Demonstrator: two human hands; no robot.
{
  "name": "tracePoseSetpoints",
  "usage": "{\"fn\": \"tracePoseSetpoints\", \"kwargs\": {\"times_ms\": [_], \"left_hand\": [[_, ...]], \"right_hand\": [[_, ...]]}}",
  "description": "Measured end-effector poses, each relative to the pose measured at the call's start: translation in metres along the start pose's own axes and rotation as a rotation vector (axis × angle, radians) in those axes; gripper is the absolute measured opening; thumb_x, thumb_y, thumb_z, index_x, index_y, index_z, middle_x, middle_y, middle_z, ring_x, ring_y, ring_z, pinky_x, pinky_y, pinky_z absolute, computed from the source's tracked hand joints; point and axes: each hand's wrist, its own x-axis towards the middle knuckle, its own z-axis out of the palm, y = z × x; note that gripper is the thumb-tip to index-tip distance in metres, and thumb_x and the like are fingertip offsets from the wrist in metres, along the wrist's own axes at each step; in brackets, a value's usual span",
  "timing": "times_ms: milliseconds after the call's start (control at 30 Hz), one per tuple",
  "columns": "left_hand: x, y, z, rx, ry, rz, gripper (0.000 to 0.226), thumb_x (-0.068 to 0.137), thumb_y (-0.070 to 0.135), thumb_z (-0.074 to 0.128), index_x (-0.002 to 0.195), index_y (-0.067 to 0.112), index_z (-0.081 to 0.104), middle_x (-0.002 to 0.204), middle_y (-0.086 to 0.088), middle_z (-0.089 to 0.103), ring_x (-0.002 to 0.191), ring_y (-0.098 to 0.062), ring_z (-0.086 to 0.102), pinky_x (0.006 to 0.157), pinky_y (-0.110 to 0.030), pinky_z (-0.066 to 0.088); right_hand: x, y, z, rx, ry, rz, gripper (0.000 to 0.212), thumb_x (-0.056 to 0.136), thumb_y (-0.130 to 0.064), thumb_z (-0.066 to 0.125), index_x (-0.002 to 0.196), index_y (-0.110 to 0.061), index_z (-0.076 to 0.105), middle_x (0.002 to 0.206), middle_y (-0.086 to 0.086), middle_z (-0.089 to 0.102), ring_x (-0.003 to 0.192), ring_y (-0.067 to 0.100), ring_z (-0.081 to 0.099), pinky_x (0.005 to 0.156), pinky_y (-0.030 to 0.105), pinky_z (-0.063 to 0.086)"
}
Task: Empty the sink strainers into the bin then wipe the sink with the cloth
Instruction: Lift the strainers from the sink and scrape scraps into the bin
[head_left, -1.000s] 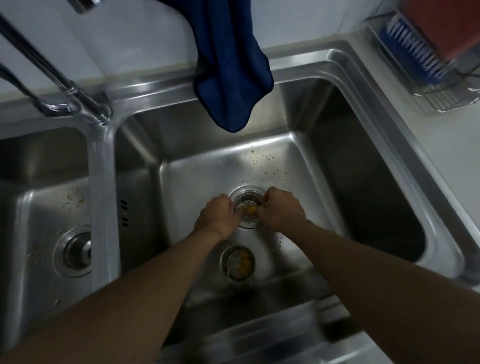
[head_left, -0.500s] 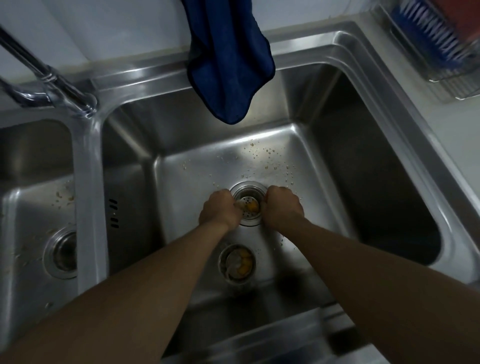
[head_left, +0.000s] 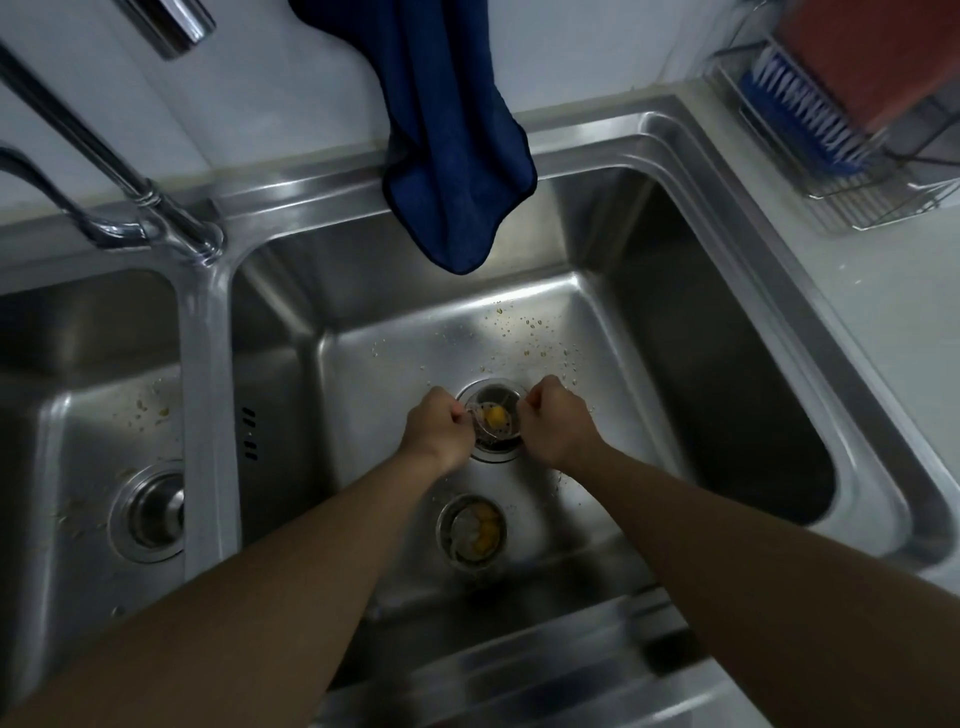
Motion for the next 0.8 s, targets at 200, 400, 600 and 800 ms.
{"fn": "tracePoseSetpoints", "kwargs": {"times_ms": [200,400,600,800], "left_hand": [[-0.007,0.008,0.005,-0.08,0.005,0.008,0.002,0.096,0.012,0.056,0.095,0.011,0.055,0.097,-0.01,0.067,0.092,-0.025,0.067,0.084,-0.042,0.058],[-0.014,0.01,0.003,-0.188,-0.046,0.01,0.001,0.098,0.012,0.056,0.099,0.012,0.056,0.104,-0.011,0.067,0.098,-0.024,0.069,0.09,-0.047,0.059],[-0.021,0.006,-0.001,-0.147,-0.034,0.066,0.007,0.096,0.013,0.062,0.096,0.01,0.056,0.101,-0.01,0.065,0.098,-0.025,0.066,0.09,-0.046,0.058],[-0.029,0.003,0.0,-0.079,-0.049,0.113,0.006,0.097,0.018,0.062,0.097,0.014,0.058,0.095,-0.003,0.063,0.088,-0.013,0.061,0.065,-0.021,0.046]], "right_hand": [[-0.007,0.003,-0.007,0.095,-0.029,0.041,0.012,0.104,-0.024,0.049,0.106,-0.012,0.048,0.097,0.007,0.058,0.078,0.013,0.052,0.056,0.022,0.036],[-0.011,0.01,-0.014,0.143,-0.061,0.086,0.017,0.102,-0.025,0.052,0.11,-0.01,0.054,0.1,0.009,0.06,0.091,0.021,0.055,0.069,0.029,0.043],[-0.014,0.014,-0.018,0.256,-0.032,0.148,0.013,0.101,-0.026,0.055,0.1,-0.013,0.057,0.098,0.011,0.065,0.092,0.026,0.062,0.071,0.033,0.047],[-0.019,0.016,-0.026,0.164,-0.08,0.153,0.014,0.095,-0.013,0.062,0.087,-0.005,0.071,0.085,0.01,0.069,0.086,0.022,0.066,0.069,0.031,0.051]]}}
